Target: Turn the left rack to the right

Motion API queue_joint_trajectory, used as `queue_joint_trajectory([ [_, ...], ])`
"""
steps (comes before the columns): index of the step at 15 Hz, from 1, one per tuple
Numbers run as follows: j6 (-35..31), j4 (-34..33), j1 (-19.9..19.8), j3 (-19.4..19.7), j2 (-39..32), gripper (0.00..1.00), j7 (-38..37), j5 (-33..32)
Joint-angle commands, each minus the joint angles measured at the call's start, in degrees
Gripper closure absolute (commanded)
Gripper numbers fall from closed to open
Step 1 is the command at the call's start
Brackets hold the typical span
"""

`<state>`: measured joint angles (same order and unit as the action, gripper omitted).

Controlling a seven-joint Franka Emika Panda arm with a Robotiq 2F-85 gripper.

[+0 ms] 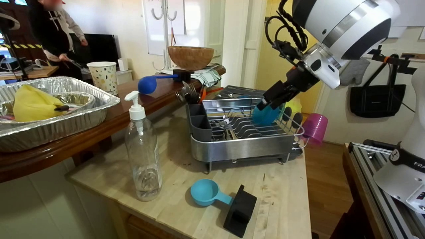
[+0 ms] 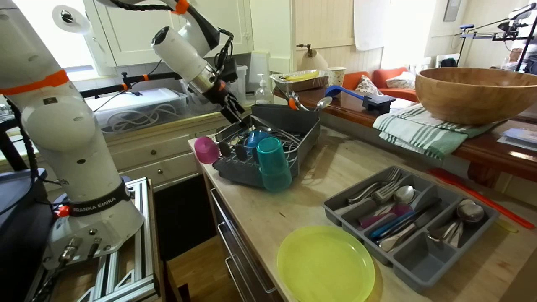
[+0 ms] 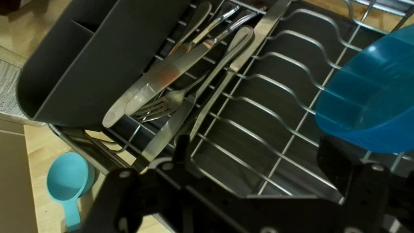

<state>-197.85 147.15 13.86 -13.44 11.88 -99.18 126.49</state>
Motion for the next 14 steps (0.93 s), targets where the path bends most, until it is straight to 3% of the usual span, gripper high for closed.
queue_joint_trajectory([
  [1, -1.63, -0.64, 0.70, 0.27, -0.40, 0.00, 0.73, 0.59],
  [3, -1.27, -0.27, 0.03, -0.56, -0.73, 0.00, 4.37, 1.93],
  [4, -0.88, 0.56, 3.80, 2.84, -1.57, 0.00, 8.06, 1.98],
  [8, 0.26, 1.49, 10.74, 10.67, -4.15, 0.00, 23.90, 6.51],
  [14, -9.05, -1.41, 16.49, 17.80, -1.24, 0.00, 44.20, 12.17],
])
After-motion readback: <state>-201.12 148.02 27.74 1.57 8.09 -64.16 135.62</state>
